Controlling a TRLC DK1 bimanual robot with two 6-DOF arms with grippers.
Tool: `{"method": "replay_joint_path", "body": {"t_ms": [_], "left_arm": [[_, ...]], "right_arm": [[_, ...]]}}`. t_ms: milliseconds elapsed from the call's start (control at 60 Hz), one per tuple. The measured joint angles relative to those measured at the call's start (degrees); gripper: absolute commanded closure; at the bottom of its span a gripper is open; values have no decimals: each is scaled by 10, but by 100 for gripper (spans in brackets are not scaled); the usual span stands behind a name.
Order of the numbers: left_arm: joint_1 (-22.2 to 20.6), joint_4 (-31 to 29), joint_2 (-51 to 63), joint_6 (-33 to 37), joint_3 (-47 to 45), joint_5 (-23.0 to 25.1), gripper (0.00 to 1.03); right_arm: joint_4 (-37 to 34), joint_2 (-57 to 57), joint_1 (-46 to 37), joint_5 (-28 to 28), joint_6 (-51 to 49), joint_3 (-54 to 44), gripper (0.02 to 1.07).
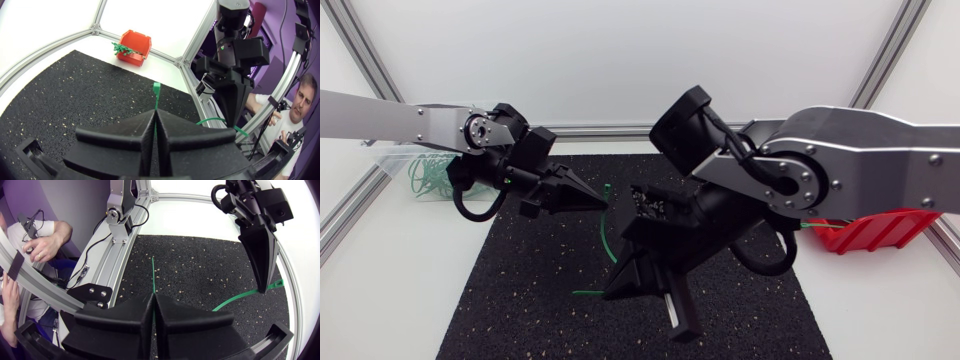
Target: Take a green cable tie from the red box, thread the tail through the head to close it, then place it in the transparent bin on the left.
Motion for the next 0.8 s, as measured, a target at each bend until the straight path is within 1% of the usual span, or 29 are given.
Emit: {"method": "replay_joint_path", "body": {"t_ms": [133,167,217,400,500,583,683,700,750,800], "left_arm": [[-16,162,-45,-89,-59,-46,100],[-20,189,-55,-112,-71,-52,100],[-29,216,-68,-144,-85,-55,100],[-44,238,-85,-195,-110,-56,100],[-45,298,-123,-249,-152,-57,100],[-52,354,-173,-306,-190,-57,100],[-60,430,-214,-382,-223,-57,100],[-60,443,-220,-396,-228,-57,100],[-63,474,-234,-434,-239,-57,100],[-64,500,-244,-467,-248,-57,100]], "right_arm": [[-7,-25,0,9,2,0,102],[-8,-31,0,11,2,0,102],[-12,-40,-2,14,8,0,102],[-26,-46,-33,16,54,11,102],[-49,-48,-50,8,76,31,102],[-90,-48,-57,-14,95,66,102],[-132,-47,-61,-20,140,110,102],[-148,-46,-61,-21,150,119,102],[-181,-41,-61,-27,172,146,102],[-198,-38,-60,-30,194,164,102]]}}
